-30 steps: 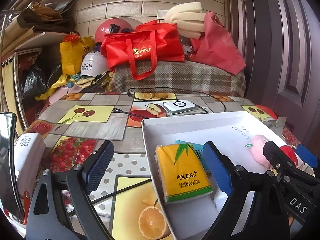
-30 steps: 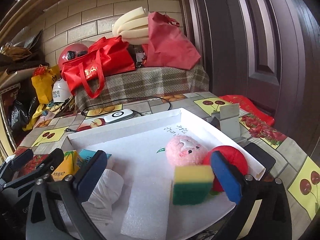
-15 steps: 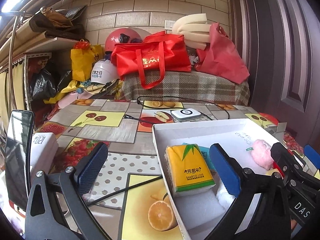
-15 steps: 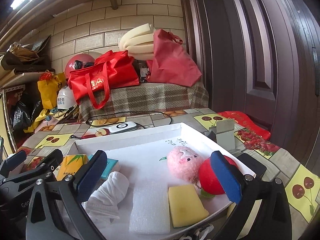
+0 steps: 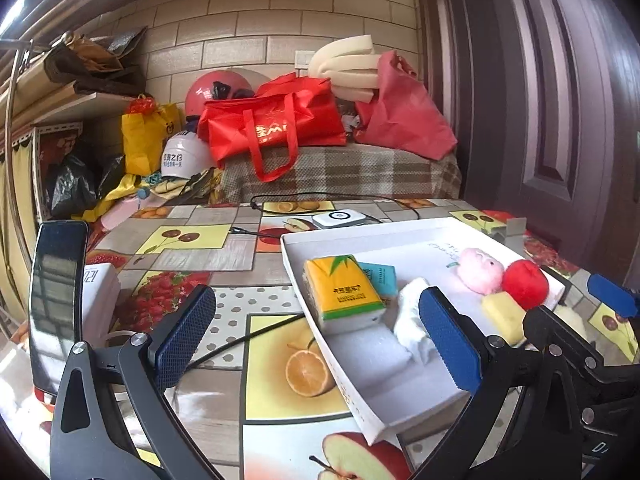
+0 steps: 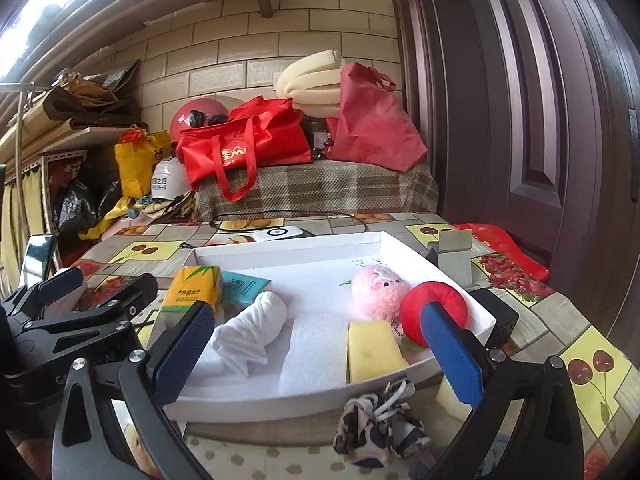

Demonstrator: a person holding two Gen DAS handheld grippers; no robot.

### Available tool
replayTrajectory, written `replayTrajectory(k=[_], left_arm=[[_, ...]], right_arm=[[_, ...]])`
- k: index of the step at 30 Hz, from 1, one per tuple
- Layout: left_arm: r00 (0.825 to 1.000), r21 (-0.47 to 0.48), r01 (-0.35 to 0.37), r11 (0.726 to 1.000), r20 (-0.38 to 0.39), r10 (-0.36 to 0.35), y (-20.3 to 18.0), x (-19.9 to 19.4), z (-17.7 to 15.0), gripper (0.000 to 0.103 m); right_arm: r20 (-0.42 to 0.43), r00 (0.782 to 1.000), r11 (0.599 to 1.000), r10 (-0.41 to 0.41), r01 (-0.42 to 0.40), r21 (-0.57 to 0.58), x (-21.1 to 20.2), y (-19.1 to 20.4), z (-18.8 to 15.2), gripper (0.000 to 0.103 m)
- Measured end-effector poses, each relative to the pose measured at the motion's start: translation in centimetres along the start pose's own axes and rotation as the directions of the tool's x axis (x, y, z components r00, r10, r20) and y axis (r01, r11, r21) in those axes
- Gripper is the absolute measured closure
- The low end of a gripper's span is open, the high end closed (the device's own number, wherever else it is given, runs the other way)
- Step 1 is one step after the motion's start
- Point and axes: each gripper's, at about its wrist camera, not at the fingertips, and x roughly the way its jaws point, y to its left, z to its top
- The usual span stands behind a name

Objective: Organize soft objects
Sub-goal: 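Withdraw both tools from the tray toward the scrunchies and rope knot, then grasp the blue scrunchies with the left tool while the right grasps the braided rope knot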

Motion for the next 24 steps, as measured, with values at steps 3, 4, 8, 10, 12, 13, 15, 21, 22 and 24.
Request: replayTrajectory(k=[3, 4, 8, 10, 12, 13, 15, 21, 22, 24], left_arm=[[0.998, 0.064, 0.057, 0.996, -0.004, -0.057, -1.5, -1.2, -0.4, 0.0], [0.996, 0.078, 0.084, 0.993, -0.013, -0.083, -1.9, -1.4, -0.5, 0.0], [0.971, 0.136, 0.236, 0.962, -0.082, -0.226, -4.1, -2.2, -1.0, 0.0], [0.941, 0.168, 0.325, 0.931, -0.15, -0.302, -5.6, -2.2, -1.4, 0.0], [0.905, 0.198, 0.406, 0.892, -0.221, -0.363, -7.5, -2.1, -1.9, 0.001], [0.884, 0.213, 0.445, 0.87, -0.258, -0.389, -8.4, -2.0, -2.2, 0.001], [0.844, 0.244, 0.51, 0.825, -0.327, -0.425, -10.4, -1.9, -2.8, 0.001], [0.805, 0.263, 0.568, 0.78, -0.373, -0.461, -13.1, -2.1, -3.2, 0.001], [0.801, 0.246, 0.571, 0.784, -0.377, -0.465, -13.0, -1.9, -3.2, 0.001], [0.792, 0.223, 0.576, 0.787, -0.391, -0.469, -13.0, -1.5, -3.1, 0.001]], right_arm=[[-0.024, 0.999, 0.999, 0.033, -0.033, -0.017, -1.8, -1.4, -0.8, 0.0], [-0.039, 0.999, 0.999, 0.036, -0.036, -0.015, -2.1, -2.1, -1.0, 0.0], [-0.092, 0.995, 0.999, 0.03, -0.029, 0.014, -4.0, -6.1, -2.0, 0.0], [-0.126, 0.992, 1.0, 0.012, -0.008, 0.025, -4.7, -8.4, -2.5, 0.0], [-0.196, 0.98, 1.0, 0.017, -0.013, 0.022, -4.9, -10.4, -3.1, 0.0], [-0.244, 0.969, 0.999, 0.038, -0.033, 0.022, -4.7, -11.1, -3.4, 0.0], [-0.327, 0.942, 0.997, 0.078, -0.073, 0.028, -4.3, -12.1, -4.0, 0.0], [-0.471, 0.871, 0.982, 0.142, -0.184, -0.045, -3.0, -10.3, -5.4, 0.0], [-0.494, 0.859, 0.979, 0.135, -0.192, -0.065, -2.7, -9.8, -5.7, 0.004], [-0.541, 0.834, 0.977, 0.109, -0.189, -0.094, -1.7, -9.0, -6.3, 0.022]])
